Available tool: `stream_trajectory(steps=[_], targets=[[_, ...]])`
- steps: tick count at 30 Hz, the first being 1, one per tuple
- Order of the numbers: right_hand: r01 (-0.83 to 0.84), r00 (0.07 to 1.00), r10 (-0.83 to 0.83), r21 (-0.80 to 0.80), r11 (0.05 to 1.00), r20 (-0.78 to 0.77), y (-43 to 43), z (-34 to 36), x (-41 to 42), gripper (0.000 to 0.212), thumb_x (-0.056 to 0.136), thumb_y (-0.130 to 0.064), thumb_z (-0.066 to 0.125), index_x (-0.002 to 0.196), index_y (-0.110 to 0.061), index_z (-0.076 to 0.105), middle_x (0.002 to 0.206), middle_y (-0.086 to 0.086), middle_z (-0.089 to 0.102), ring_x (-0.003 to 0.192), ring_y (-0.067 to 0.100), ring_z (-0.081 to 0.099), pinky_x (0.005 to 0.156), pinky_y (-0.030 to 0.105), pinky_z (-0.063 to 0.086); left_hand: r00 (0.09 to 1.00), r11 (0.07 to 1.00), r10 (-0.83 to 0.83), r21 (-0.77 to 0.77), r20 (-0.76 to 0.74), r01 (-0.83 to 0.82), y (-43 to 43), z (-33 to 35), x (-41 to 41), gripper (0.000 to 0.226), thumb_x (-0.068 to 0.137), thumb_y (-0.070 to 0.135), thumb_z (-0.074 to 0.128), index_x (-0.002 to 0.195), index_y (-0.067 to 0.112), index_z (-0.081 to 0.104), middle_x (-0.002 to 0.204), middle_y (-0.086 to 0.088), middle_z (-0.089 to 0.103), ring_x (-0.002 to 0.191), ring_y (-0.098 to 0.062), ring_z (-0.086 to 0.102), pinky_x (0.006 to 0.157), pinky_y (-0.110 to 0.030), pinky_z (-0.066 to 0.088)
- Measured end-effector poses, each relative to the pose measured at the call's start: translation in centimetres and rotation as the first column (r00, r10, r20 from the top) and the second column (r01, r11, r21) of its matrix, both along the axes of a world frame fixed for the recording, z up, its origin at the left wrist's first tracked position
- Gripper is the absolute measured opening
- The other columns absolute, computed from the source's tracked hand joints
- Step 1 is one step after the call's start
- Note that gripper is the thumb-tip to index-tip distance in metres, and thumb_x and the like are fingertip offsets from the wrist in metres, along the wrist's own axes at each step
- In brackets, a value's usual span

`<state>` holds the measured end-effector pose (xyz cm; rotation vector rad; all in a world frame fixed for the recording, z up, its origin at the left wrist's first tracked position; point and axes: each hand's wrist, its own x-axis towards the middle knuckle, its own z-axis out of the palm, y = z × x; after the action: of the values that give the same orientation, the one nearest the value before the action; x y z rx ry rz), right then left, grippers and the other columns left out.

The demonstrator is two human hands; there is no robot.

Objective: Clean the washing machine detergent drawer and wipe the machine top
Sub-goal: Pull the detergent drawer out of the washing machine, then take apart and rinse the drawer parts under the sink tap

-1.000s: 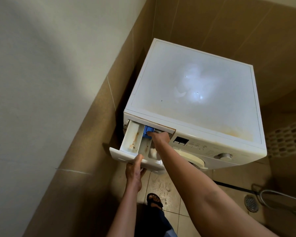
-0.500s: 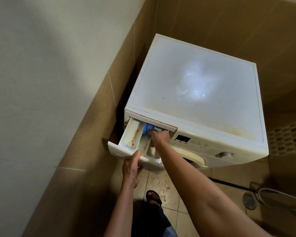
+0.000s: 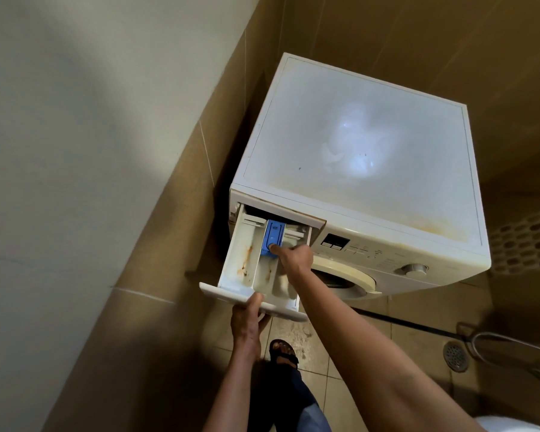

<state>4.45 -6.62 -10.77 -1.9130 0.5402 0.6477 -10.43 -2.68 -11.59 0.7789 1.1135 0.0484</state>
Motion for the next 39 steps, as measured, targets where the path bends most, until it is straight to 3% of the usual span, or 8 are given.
stream_trajectory(steps=[4,10,13,17,23,28,31,39], targets=[[0.024,1.0,-0.024,0.0,1.0,0.004,-0.4,0.5,-1.3,0.032,0.076,-0.021,0.078,0.064,-0.006,0.053,0.06,0.005,0.055,0.051,0.016,0.051,0.044,0.024,0.042,1.0,1.0,-0.025,0.008,-0.002,0.025,0.2,-0.1,-1.0,0.057,0.072,0.032,0.068,0.125,0.014,0.056,0.121,-0.012,0.062,0.109,-0.027,0.061,0.069,-0.032,0.058],[-0.001,1.0,0.001,-0.018,1.0,0.005,-1.1,1.4,-2.5,0.041,0.073,-0.028,0.081,0.089,0.005,0.063,0.074,0.011,0.06,0.053,0.016,0.049,0.042,0.022,0.037,0.999,0.999,-0.037,-0.002,-0.005,0.037,0.0,0.3,-2.5,0.04,0.09,0.019,0.062,0.129,0.013,0.053,0.123,-0.012,0.06,0.108,-0.026,0.06,0.076,-0.036,0.056],[-0.032,0.999,0.032,-0.001,0.999,-0.007,-1.7,2.4,-3.5,0.044,0.075,-0.03,0.08,0.09,0.008,0.064,0.069,0.01,0.059,0.047,0.014,0.047,0.041,0.024,0.038,0.999,0.999,-0.033,-0.01,-0.012,0.033,-0.4,0.9,-3.6,0.041,0.09,0.018,0.062,0.13,0.013,0.051,0.123,-0.012,0.06,0.111,-0.028,0.059,0.082,-0.039,0.056],[-0.111,0.994,0.112,0.027,0.993,-0.009,-3.1,4.4,-4.8,0.031,0.085,-0.027,0.07,0.078,0.001,0.06,0.063,0.007,0.057,0.044,0.012,0.044,0.042,0.022,0.037,0.998,0.998,-0.057,-0.03,-0.036,0.056,-0.9,1.2,-5.2,0.045,0.088,0.025,0.066,0.129,0.015,0.051,0.123,-0.014,0.062,0.109,-0.029,0.061,0.071,-0.032,0.056],[-0.215,0.966,0.217,-0.025,0.976,0.143,-8.0,9.2,-5.8,0.023,0.091,-0.018,0.058,0.081,0.001,0.065,0.068,0.004,0.06,0.053,0.011,0.047,0.049,0.022,0.04,0.986,0.986,-0.166,-0.007,0.009,0.166,-1.7,3.8,-6.7,0.053,0.086,0.024,0.069,0.133,0.01,0.049,0.121,-0.016,0.063,0.102,-0.026,0.062,0.079,-0.037,0.053],[0.023,0.934,0.017,-0.108,0.994,0.357,-15.4,12.8,-7.3,0.02,0.088,-0.019,0.058,0.071,-0.008,0.061,0.07,0.008,0.061,0.066,0.02,0.053,0.067,0.037,0.047,0.942,0.944,-0.329,0.026,0.067,0.328,-3.8,7.5,-7.4,0.058,0.084,0.023,0.07,0.132,0.006,0.043,0.119,-0.018,0.062,0.107,-0.028,0.06,0.095,-0.046,0.05],[0.184,0.904,-0.122,-0.115,0.976,0.409,-20.2,14.1,-9.2,0.019,0.085,-0.016,0.057,0.067,-0.015,0.052,0.069,0.005,0.056,0.065,0.02,0.05,0.063,0.033,0.043,0.906,0.911,-0.413,0.034,0.093,0.411,-6.0,9.7,-7.3,0.065,0.084,0.021,0.07,0.136,0.007,0.035,0.125,-0.019,0.057,0.117,-0.032,0.055,0.101,-0.048,0.045],[0.576,0.763,-0.51,-0.06,0.815,0.398,-34.0,16.5,-16.8,0.015,0.08,-0.027,0.055,0.079,-0.014,0.062,0.078,0.002,0.065,0.074,0.021,0.059,0.063,0.027,0.044,0.702,0.725,-0.682,0.069,0.205,0.685,-14.8,14.3,-6.7,0.069,0.084,0.022,0.071,0.141,0.01,0.035,0.121,-0.012,0.058,0.111,-0.026,0.057,0.1,-0.052,0.047]])
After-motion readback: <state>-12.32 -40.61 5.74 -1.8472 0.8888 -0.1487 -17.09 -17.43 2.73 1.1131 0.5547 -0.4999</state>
